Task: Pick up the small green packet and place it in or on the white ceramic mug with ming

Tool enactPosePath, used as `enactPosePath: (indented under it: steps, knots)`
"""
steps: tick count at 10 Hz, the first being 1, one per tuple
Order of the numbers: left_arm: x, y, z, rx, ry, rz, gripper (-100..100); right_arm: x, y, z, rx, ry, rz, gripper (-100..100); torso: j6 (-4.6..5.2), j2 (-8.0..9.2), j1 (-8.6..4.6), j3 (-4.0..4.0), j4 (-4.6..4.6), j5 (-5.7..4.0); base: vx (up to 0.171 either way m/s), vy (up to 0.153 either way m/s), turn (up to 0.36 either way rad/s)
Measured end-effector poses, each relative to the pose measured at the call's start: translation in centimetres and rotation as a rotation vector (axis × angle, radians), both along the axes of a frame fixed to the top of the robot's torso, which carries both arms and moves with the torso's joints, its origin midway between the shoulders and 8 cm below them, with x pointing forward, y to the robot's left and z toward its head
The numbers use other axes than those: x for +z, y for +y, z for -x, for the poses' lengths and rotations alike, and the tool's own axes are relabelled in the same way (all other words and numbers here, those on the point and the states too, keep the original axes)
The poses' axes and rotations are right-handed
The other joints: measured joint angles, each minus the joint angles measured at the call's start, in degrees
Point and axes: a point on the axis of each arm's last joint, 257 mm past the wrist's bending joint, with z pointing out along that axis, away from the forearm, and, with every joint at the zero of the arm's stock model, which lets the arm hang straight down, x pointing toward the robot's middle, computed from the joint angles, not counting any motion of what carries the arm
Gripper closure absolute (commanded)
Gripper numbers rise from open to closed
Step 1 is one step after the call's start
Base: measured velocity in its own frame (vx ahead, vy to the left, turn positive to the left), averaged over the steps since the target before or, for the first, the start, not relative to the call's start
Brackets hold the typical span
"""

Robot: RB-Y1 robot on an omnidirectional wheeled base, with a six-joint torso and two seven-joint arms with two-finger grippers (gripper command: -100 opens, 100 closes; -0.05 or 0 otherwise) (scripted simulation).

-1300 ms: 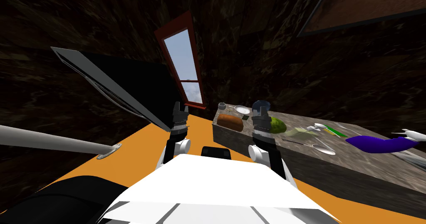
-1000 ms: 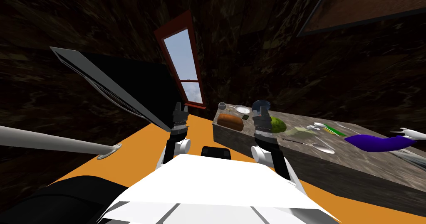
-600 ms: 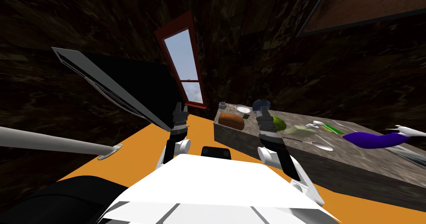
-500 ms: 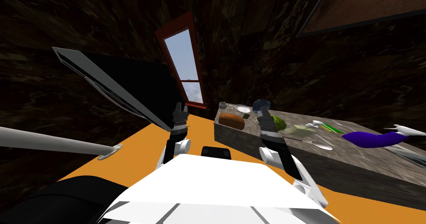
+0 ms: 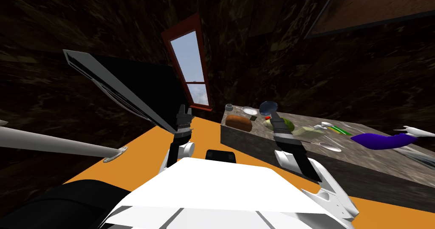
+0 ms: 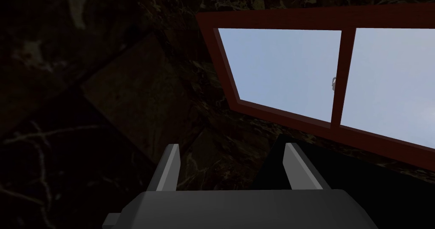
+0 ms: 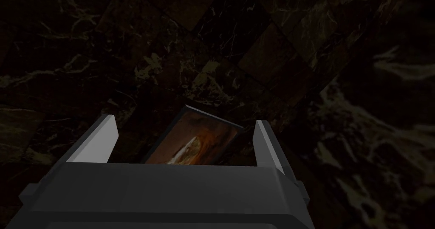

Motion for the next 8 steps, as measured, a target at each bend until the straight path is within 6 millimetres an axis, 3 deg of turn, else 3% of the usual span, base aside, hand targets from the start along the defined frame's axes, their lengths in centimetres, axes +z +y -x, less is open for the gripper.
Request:
enactPosePath:
  steps: [8]
  knots:
    - [0.0, 0.0, 0.0, 0.0, 0.0, 0.0, 0, -2.6, -11.5, -1.4, -0.283, 0.207, 0.326, -100, -0.01, -0.1, -0.13, -0.06, -0.02, -0.03, -0.005, 0.055, 0.059]
